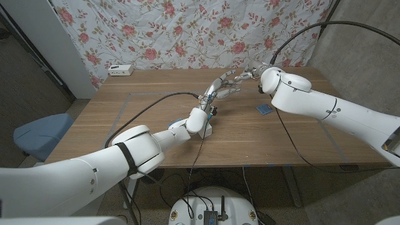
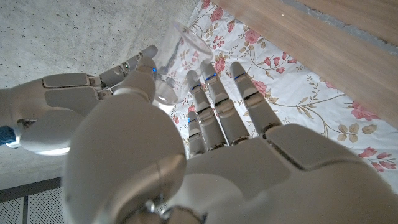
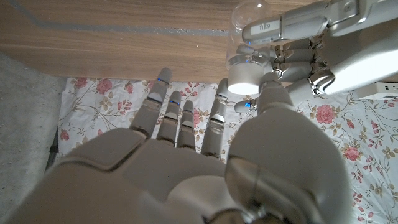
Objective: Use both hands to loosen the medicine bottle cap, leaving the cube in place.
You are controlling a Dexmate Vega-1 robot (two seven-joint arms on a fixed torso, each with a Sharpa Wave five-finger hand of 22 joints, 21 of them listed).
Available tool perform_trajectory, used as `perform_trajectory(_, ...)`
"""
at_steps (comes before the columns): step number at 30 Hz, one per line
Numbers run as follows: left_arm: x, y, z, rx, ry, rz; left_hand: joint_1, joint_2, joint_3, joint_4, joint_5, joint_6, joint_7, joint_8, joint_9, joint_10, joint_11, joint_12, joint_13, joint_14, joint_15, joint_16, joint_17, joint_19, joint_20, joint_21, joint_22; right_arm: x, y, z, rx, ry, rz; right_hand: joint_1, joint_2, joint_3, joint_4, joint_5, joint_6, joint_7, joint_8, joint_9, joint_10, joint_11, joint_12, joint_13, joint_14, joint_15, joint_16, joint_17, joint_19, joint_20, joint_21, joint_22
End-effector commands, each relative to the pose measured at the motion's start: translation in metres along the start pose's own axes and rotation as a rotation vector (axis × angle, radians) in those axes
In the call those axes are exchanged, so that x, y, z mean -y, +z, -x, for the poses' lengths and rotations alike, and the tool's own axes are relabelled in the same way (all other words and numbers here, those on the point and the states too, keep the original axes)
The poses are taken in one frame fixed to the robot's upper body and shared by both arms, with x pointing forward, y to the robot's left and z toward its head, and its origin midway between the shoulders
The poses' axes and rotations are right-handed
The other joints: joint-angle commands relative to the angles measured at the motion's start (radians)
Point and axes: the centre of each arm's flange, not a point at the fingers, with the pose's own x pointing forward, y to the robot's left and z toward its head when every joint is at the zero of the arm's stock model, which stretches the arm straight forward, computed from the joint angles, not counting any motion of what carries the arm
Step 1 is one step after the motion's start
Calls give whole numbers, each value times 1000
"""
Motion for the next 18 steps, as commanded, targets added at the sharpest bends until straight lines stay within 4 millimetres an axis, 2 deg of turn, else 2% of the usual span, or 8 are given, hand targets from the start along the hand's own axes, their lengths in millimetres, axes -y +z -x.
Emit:
perform_trajectory(1,1,1,0,5,2,1,1,6,8,4,6,6,1,-2,1,46,-40,7,2,6,-90,-2,2,4,-6,-4,5,0,0,0,10,-4,2,20,5,9,-8,-3,8,-6,6,1,2,-12,2,6,6,-7,3,5,3,-4,4,1)
perform_trajectory(3,1,1,0,4,2,2,1,7,8,4,6,7,2,-2,1,44,-39,6,2,7,-90,-2,2,4,-6,-4,5,0,-1,0,6,-4,2,28,9,13,-10,-3,9,-9,7,0,1,-16,1,6,6,-8,3,5,2,-5,3,1)
perform_trajectory(4,1,0,0,0,2,2,0,7,9,5,6,6,2,-2,1,43,-47,6,2,8,-90,-1,2,3,-6,-4,5,0,-2,0,6,-2,0,34,11,16,-12,-4,8,-14,6,0,2,-18,0,6,7,-15,3,5,2,-4,3,1)
perform_trajectory(13,0,0,-1,-7,-3,3,0,7,11,4,6,7,1,-2,1,44,-38,6,2,8,-90,-2,2,4,-7,-4,5,-1,-4,0,-2,7,1,67,25,30,-17,-10,-1,-26,0,-5,0,-33,-4,5,2,-32,1,5,-2,-5,1,2)
perform_trajectory(15,0,-1,-1,-8,-4,2,-1,7,12,4,6,7,1,-2,1,44,-39,7,2,8,-90,-1,2,4,-7,-4,5,-1,-5,0,-4,9,5,81,29,36,-19,-12,-12,-37,-6,-8,-4,-42,-6,5,1,-33,0,5,-4,-3,0,2)
perform_trajectory(16,0,-1,-2,-9,-3,3,-1,7,12,4,6,6,2,-2,1,44,-39,7,2,9,-90,-1,2,3,-7,-5,5,-1,-5,1,-9,11,6,92,35,41,-19,-14,-15,-42,-9,-10,-9,-58,-9,5,-1,-37,-1,5,-6,-4,0,2)
perform_trajectory(18,1,-1,-2,-9,-4,3,-2,7,13,4,6,6,1,-2,1,45,-35,7,2,9,-90,-1,2,3,-7,-5,5,-1,-5,1,-10,16,4,105,42,47,-19,-17,-18,-57,-13,-13,-12,-60,-11,5,-3,-39,-2,5,-10,-5,-2,2)
